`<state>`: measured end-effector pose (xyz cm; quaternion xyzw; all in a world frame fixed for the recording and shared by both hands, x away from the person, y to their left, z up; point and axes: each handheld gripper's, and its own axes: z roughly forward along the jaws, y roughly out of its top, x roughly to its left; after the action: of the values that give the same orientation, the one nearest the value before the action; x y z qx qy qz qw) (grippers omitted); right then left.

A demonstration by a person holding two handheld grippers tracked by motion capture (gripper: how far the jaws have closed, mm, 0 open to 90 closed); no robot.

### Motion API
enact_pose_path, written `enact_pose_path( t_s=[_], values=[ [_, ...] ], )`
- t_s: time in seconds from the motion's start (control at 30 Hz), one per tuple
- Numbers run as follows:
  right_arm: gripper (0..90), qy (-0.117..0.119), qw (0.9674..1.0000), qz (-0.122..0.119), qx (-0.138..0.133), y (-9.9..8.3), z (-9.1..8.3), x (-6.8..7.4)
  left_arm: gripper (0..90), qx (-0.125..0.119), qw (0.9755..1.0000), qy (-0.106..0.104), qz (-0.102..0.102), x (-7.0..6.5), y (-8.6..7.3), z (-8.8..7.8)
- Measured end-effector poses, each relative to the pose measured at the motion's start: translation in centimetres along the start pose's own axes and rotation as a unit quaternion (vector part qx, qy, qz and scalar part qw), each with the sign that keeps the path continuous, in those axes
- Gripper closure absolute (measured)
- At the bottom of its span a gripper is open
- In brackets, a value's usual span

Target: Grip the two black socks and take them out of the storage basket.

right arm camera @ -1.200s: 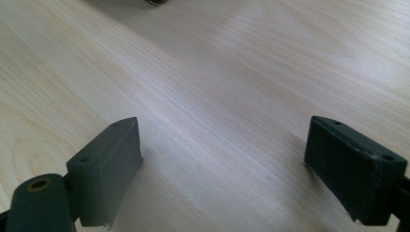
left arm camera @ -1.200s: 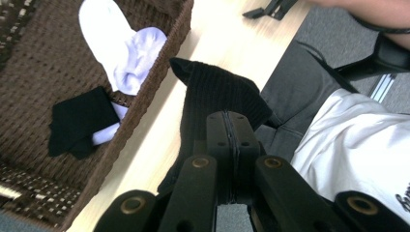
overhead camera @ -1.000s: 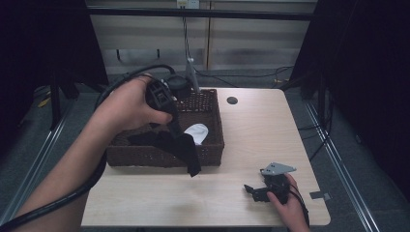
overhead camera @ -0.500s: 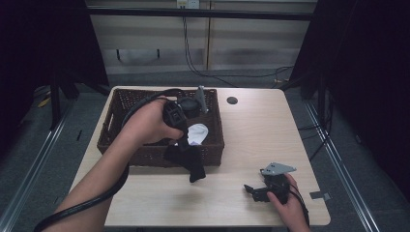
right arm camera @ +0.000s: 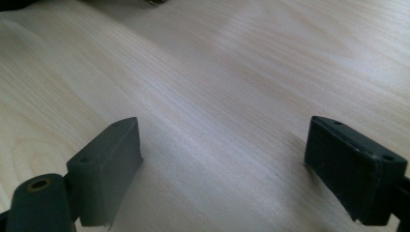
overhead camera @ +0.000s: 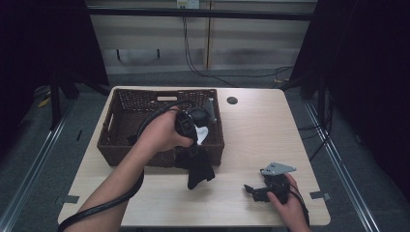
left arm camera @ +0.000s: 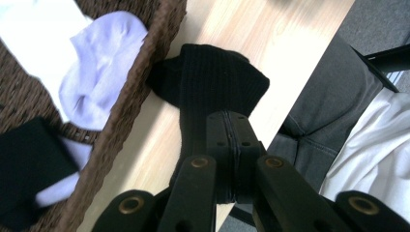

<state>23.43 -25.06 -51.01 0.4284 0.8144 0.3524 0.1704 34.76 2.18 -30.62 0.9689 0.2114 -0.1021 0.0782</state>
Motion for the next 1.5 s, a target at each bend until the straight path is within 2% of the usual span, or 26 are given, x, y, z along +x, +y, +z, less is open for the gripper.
enact_pose_path(
  t_s=[0.13,0.27,0.3,0.37,0.43,0.57,0.67,0.7,0.73,0.77,0.9,1.03,1.23,1.3,1.43,1.5],
  values=[
    [12.0,0.0,1.0,0.0,0.0,0.0,0.0,0.0,88.5,-0.006,1.0,-0.004,0.002,-0.2,0.6,1.3],
    [12.1,0.0,1.0,-0.001,-0.001,0.0,0.0,0.0,88.5,-0.002,0.9999,-0.009,0.005,-0.1,1.0,2.2],
    [12.1,0.0,1.0,0.0,0.0,0.0,0.0,0.0,88.4,0.001,0.9999,-0.011,0.012,-0.1,1.1,2.5],
    [12.0,0.001,1.0,-0.002,-0.001,0.0,0.0,0.0,88.3,-0.004,0.9998,-0.016,0.01,-0.2,1.4,3.0],
    [12.1,0.001,1.0,-0.003,-0.001,0.0,0.0,0.0,87.9,-0.002,0.9997,-0.018,0.017,-0.2,1.6,3.5],
    [12.0,0.001,1.0,-0.002,-0.001,0.0,0.0,0.0,84.5,-0.019,0.9994,-0.026,0.012,-0.2,2.0,3.9],
    [12.0,0.0,1.0,0.0,0.0,0.0,0.0,0.0,74.2,-0.029,0.9993,-0.024,0.006,-0.1,2.1,3.7],
    [12.0,0.0,1.0,0.0,0.0,0.0,0.0,0.0,74.2,-0.031,0.9992,-0.024,0.003,-0.1,2.1,3.6],
    [12.0,0.0,1.0,0.0,0.0,0.0,0.0,0.0,73.8,-0.024,0.9994,-0.022,0.01,0.0,2.1,3.5],
    [12.1,0.001,1.0,-0.002,-0.002,0.0,0.0,0.0,72.5,-0.028,0.9994,-0.021,0.003,-0.1,2.0,3.4],
    [12.1,0.0,1.0,0.0,0.0,0.0,0.0,0.0,68.7,-0.033,0.9994,-0.013,-0.005,0.4,1.6,2.8],
    [12.1,0.0,1.0,0.001,0.0,0.0,0.0,0.0,62.2,-0.05,0.9986,-0.004,-0.018,1.8,0.5,1.7],
    [12.0,0.0,1.0,0.0,0.0,0.0,0.0,0.0,58.3,-0.059,0.9974,0.007,-0.041,3.2,-0.8,0.7],
    [12.0,0.0,1.0,0.0,0.0,0.0,0.0,0.0,51.9,-0.065,0.9965,0.014,-0.051,3.8,-1.3,0.4],
    [12.0,0.0,1.0,0.0,0.0,0.0,0.0,0.0,48.4,-0.065,0.9954,0.032,-0.063,4.8,-2.1,-0.2],
    [12.0,0.0,1.0,-0.001,-0.001,0.0,0.0,0.0,44.3,-0.071,0.9939,0.035,-0.077,5.4,-2.5,-0.5]
  ],
)
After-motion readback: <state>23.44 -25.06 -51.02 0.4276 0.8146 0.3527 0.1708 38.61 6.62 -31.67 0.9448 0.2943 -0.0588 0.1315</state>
